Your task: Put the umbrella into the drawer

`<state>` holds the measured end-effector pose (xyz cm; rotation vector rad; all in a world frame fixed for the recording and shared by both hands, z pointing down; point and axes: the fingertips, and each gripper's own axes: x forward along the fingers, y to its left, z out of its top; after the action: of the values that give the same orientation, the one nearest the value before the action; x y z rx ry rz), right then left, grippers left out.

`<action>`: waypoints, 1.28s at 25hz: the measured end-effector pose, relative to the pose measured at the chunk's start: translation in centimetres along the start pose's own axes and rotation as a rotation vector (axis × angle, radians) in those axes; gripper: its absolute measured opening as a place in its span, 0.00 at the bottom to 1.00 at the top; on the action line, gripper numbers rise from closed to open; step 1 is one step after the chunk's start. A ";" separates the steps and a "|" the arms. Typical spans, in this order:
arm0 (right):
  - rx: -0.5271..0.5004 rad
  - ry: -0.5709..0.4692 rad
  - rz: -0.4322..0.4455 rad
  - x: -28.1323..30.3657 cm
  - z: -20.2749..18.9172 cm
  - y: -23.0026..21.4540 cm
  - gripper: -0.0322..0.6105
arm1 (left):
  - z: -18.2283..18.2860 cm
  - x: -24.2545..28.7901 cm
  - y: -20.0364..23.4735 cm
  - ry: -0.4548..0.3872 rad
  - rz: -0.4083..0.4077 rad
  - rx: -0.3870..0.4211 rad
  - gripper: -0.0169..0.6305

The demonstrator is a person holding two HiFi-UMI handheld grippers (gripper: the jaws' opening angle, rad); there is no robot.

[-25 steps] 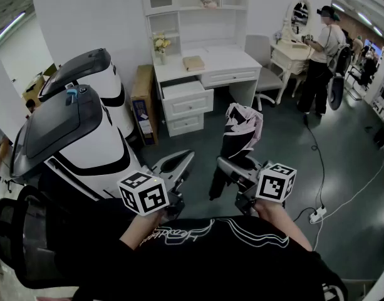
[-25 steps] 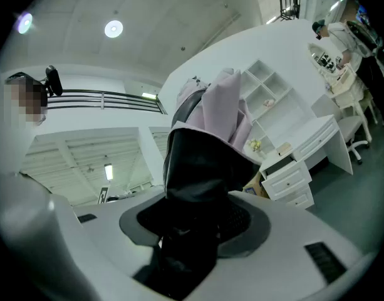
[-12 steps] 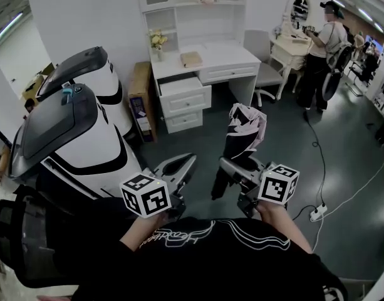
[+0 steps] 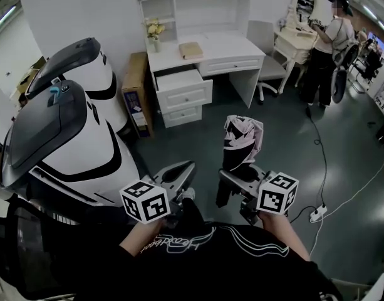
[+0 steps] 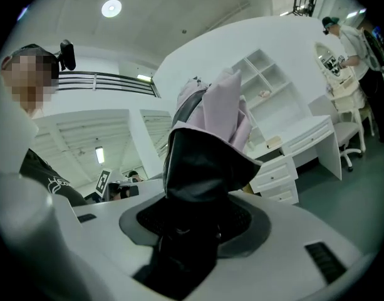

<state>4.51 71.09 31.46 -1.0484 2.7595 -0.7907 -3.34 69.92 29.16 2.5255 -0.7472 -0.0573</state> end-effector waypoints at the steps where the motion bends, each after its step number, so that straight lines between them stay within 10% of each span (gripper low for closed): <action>1: 0.015 0.007 0.001 1.1 0.0 -0.8 0.39 | 0.3 0.5 1.3 0.002 0.002 -0.008 0.06; 22: 0.144 0.144 -0.023 35.5 13.1 -27.3 0.39 | 18.1 17.7 40.5 0.066 0.106 -0.117 0.06; 32: 0.190 0.150 -0.017 43.1 17.4 -37.4 0.39 | 20.9 25.2 51.0 0.101 0.151 -0.132 0.06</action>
<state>-1.54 12.25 39.31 -1.0154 2.7282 -1.1524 -11.13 10.51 37.75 2.3216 -0.8619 0.0704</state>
